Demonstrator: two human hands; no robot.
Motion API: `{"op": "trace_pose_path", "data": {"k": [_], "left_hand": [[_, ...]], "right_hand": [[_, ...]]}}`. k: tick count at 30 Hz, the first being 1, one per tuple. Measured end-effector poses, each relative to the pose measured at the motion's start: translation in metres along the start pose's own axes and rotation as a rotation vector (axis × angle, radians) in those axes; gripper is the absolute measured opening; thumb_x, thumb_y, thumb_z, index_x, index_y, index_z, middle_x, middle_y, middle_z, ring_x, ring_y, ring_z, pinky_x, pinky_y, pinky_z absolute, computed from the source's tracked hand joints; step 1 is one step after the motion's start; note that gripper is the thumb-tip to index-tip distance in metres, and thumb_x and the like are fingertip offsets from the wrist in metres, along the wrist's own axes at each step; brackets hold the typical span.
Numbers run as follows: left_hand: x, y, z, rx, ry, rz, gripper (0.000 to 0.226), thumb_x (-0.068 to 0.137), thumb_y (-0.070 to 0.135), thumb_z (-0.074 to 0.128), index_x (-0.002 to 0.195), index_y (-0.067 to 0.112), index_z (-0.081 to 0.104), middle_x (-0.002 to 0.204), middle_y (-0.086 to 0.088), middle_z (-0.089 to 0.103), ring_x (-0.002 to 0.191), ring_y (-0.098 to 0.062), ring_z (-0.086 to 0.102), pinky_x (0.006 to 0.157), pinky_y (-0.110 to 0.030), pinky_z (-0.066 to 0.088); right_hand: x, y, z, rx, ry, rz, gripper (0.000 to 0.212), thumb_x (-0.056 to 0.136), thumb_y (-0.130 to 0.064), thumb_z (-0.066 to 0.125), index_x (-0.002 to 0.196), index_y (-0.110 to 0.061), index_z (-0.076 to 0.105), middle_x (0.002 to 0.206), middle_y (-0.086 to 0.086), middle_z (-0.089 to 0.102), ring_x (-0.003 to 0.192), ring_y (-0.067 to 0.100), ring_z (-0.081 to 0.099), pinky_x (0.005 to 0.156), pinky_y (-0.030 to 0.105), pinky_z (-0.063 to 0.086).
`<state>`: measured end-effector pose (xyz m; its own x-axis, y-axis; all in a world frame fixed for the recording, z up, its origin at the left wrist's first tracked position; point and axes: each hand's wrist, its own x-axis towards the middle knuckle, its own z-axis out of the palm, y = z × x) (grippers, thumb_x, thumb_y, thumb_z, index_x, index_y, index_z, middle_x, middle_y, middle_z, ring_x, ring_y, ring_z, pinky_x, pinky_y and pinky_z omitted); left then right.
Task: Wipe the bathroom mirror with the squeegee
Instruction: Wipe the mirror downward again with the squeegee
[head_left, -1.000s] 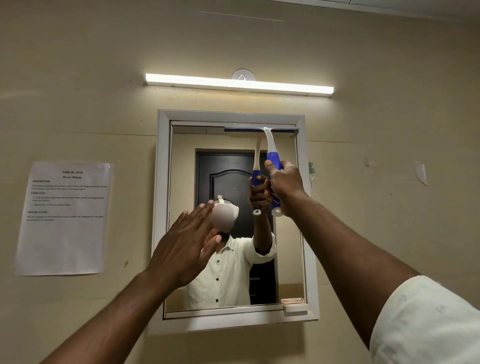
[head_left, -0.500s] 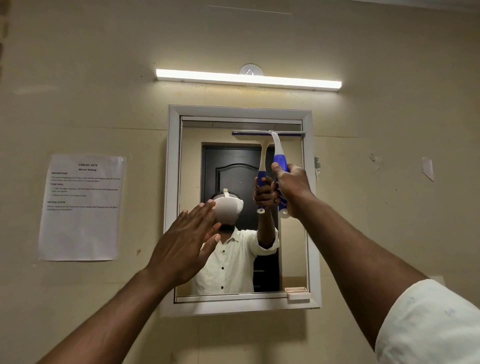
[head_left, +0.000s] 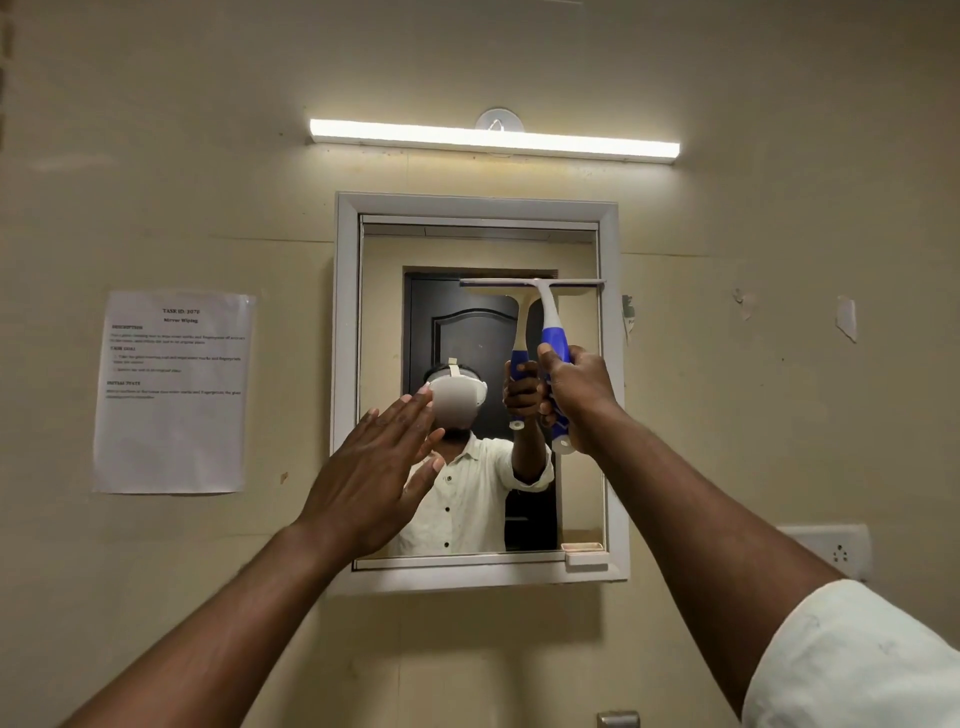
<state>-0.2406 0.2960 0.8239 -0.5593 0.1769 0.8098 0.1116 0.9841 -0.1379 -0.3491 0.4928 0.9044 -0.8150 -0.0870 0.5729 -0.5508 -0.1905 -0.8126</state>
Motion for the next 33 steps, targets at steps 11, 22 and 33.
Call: {"op": "trace_pose_path", "data": {"k": [11, 22, 33], "left_hand": [[-0.018, 0.004, 0.001, -0.008, 0.009, -0.019, 0.061, 0.096, 0.049, 0.024, 0.149, 0.025, 0.008, 0.153, 0.014, -0.001, 0.140, 0.000, -0.001, 0.114, -0.023, -0.001], [-0.038, 0.003, 0.011, -0.012, -0.016, -0.044, 0.060, 0.096, 0.045, 0.032, 0.148, 0.024, 0.010, 0.157, 0.008, 0.009, 0.142, -0.004, 0.008, 0.114, -0.025, 0.002], [-0.055, 0.003, 0.022, -0.015, -0.069, -0.064, 0.059, 0.097, 0.043, 0.032, 0.149, 0.022, 0.013, 0.158, 0.005, 0.013, 0.144, -0.008, 0.011, 0.116, -0.031, 0.005]], "right_hand": [[-0.015, 0.021, -0.003, 0.014, 0.009, 0.049, 0.026, 0.094, -0.034, 0.052, 0.112, -0.014, 0.052, 0.069, 0.006, 0.057, 0.056, 0.017, 0.054, 0.056, 0.031, 0.049], [-0.044, 0.047, -0.009, -0.005, -0.010, 0.086, 0.025, 0.095, -0.032, 0.051, 0.114, -0.016, 0.050, 0.068, 0.004, 0.055, 0.050, 0.011, 0.049, 0.049, 0.025, 0.047], [-0.076, 0.083, -0.015, -0.001, -0.034, 0.133, 0.013, 0.096, -0.032, 0.049, 0.106, -0.023, 0.050, 0.068, 0.001, 0.054, 0.052, 0.010, 0.049, 0.047, 0.023, 0.046]]}}
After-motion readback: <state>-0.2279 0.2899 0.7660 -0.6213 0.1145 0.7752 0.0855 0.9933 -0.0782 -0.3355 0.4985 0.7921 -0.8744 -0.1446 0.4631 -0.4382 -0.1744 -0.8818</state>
